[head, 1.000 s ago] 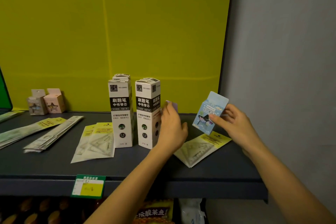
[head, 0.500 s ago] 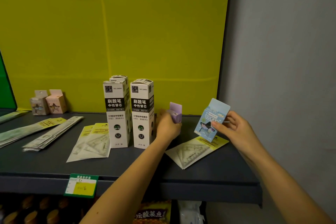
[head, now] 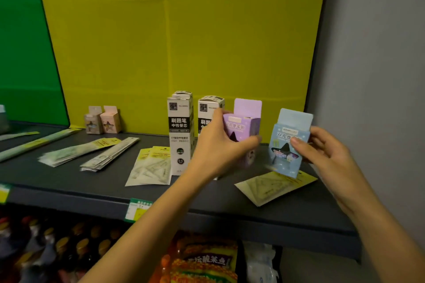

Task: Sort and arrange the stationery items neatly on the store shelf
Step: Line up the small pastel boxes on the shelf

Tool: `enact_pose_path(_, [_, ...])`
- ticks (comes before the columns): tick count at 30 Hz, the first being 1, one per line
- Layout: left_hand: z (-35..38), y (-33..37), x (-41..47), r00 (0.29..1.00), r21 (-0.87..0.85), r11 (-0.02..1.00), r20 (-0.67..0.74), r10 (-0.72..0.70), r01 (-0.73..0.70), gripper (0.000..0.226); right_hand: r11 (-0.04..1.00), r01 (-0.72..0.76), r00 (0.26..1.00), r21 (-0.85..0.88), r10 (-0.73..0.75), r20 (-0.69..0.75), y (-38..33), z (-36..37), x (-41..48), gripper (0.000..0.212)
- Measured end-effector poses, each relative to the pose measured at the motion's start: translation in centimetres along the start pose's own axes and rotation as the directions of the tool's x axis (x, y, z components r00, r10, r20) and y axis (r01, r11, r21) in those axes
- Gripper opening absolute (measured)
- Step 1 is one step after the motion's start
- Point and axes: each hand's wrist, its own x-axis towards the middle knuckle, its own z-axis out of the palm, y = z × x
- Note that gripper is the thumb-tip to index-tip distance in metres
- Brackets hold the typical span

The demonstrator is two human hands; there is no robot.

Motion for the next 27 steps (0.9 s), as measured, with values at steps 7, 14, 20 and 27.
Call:
enact_pose_path(7, [-12.5, -2.3, -4.4, 0.976, -0.032, 0.995, -0.191, -0.101, 0.096, 0.05, 0.998, 0.015, 0.984, 0.054, -0.024, 0.175, -1.9, 9.1, 0.1, 0.025])
enact_pose_path(14, [-25.3, -6.6, -10.5, 0.881, -0.088, 0.969, -0.403, -0.246, 0.23, 0.042, 0.992, -0.037, 0.939, 0.119, -0.007, 0.345, -2.0, 23.7, -0.3, 0.013])
enact_pose_path(20, [-37.0, -9.8, -16.0, 0.828, -0.051, 0.947, -0.472, -0.303, 0.318, 0.04, 0.985, -0.103, 0.911, 0.139, 0.038, 0.411, -2.5, 37.5, -2.5, 0.013])
enact_pose_path(27, [-49.1, -13.1, -19.7, 0.81, 0.005, 0.934, -0.499, -0.307, 0.357, 0.046, 0.985, -0.118, 0.879, 0.123, 0.046, 0.474, -4.2, 51.2, -3.7, 0.009])
